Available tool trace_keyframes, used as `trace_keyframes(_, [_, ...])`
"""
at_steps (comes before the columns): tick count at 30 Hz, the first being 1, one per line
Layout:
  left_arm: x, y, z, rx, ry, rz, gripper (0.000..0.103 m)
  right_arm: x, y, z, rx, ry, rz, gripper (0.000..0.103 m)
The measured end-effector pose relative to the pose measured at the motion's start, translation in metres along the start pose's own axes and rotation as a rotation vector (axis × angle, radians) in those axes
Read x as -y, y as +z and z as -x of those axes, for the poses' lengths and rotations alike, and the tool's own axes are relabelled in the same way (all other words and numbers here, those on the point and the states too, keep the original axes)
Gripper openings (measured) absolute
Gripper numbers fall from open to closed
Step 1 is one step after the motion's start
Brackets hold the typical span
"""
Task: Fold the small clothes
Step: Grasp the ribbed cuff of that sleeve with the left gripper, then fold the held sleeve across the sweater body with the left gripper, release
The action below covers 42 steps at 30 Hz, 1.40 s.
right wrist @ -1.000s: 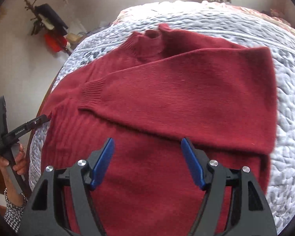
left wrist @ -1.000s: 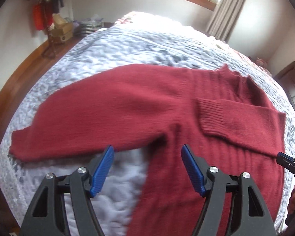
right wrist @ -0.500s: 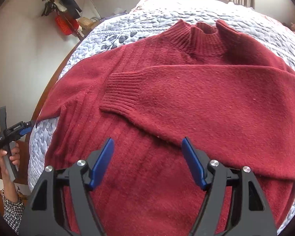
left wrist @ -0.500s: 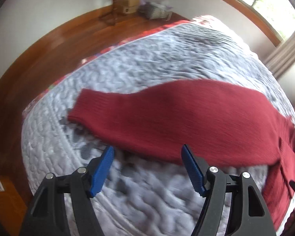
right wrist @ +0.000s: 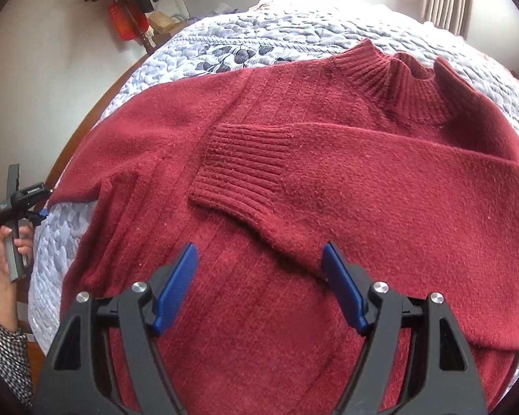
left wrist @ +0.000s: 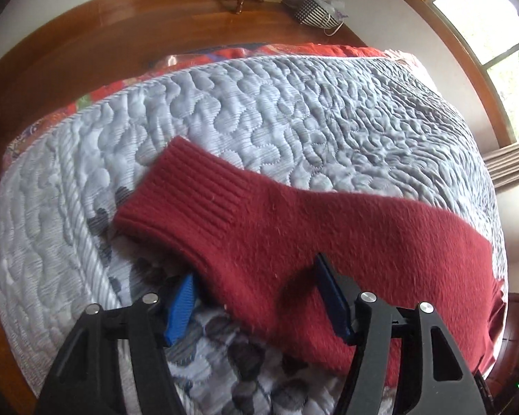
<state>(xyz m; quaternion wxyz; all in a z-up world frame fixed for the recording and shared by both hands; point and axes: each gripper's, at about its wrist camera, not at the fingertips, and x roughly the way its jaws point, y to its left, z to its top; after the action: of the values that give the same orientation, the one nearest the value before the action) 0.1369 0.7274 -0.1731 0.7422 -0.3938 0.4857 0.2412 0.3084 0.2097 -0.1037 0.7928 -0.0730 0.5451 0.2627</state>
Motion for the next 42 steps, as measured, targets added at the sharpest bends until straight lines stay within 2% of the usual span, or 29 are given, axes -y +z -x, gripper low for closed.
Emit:
trace_keyframes(4, [0.001, 0.010, -0.012, 0.008, 0.020, 0.002, 0.058, -0.001, 0.002, -0.005, 0.002, -0.007, 0.009, 0.075])
trace_keyframes(6, [0.004, 0.014, -0.015, 0.016, 0.041, -0.004, 0.049, -0.002, 0.002, -0.007, 0.004, -0.014, 0.020, 0.076])
trace_keyframes(8, [0.007, 0.016, -0.018, 0.024, 0.061, -0.015, 0.025, -0.002, 0.002, -0.007, 0.004, -0.016, 0.026, 0.076])
trace_keyframes(10, [0.009, 0.018, -0.020, 0.022, 0.041, -0.017, 0.009, -0.002, 0.001, -0.007, 0.006, -0.016, 0.029, 0.077])
trace_keyframes(11, [0.011, 0.017, -0.019, 0.029, 0.041, -0.017, 0.006, -0.002, 0.001, -0.007, 0.008, -0.015, 0.030, 0.077])
trace_keyframes(15, [0.028, 0.013, -0.003, 0.114, 0.067, -0.066, 0.005, -0.001, 0.003, -0.010, 0.013, -0.012, 0.037, 0.078])
trace_keyframes(21, [0.062, -0.002, 0.038, 0.225, -0.004, -0.160, 0.005, 0.001, -0.004, 0.000, 0.029, -0.002, 0.031, 0.078])
trace_keyframes(26, [0.107, -0.020, 0.068, 0.292, -0.053, -0.286, 0.005, 0.004, -0.013, 0.015, 0.051, -0.015, 0.034, 0.078])
trace_keyframes(33, [0.185, -0.070, 0.097, 0.323, -0.174, -0.488, 0.005, 0.022, -0.030, 0.034, 0.078, -0.045, 0.001, 0.078])
trace_keyframes(42, [0.290, -0.147, 0.095, 0.254, -0.315, -0.684, 0.005, 0.044, -0.058, 0.062, 0.116, -0.069, -0.022, 0.078])
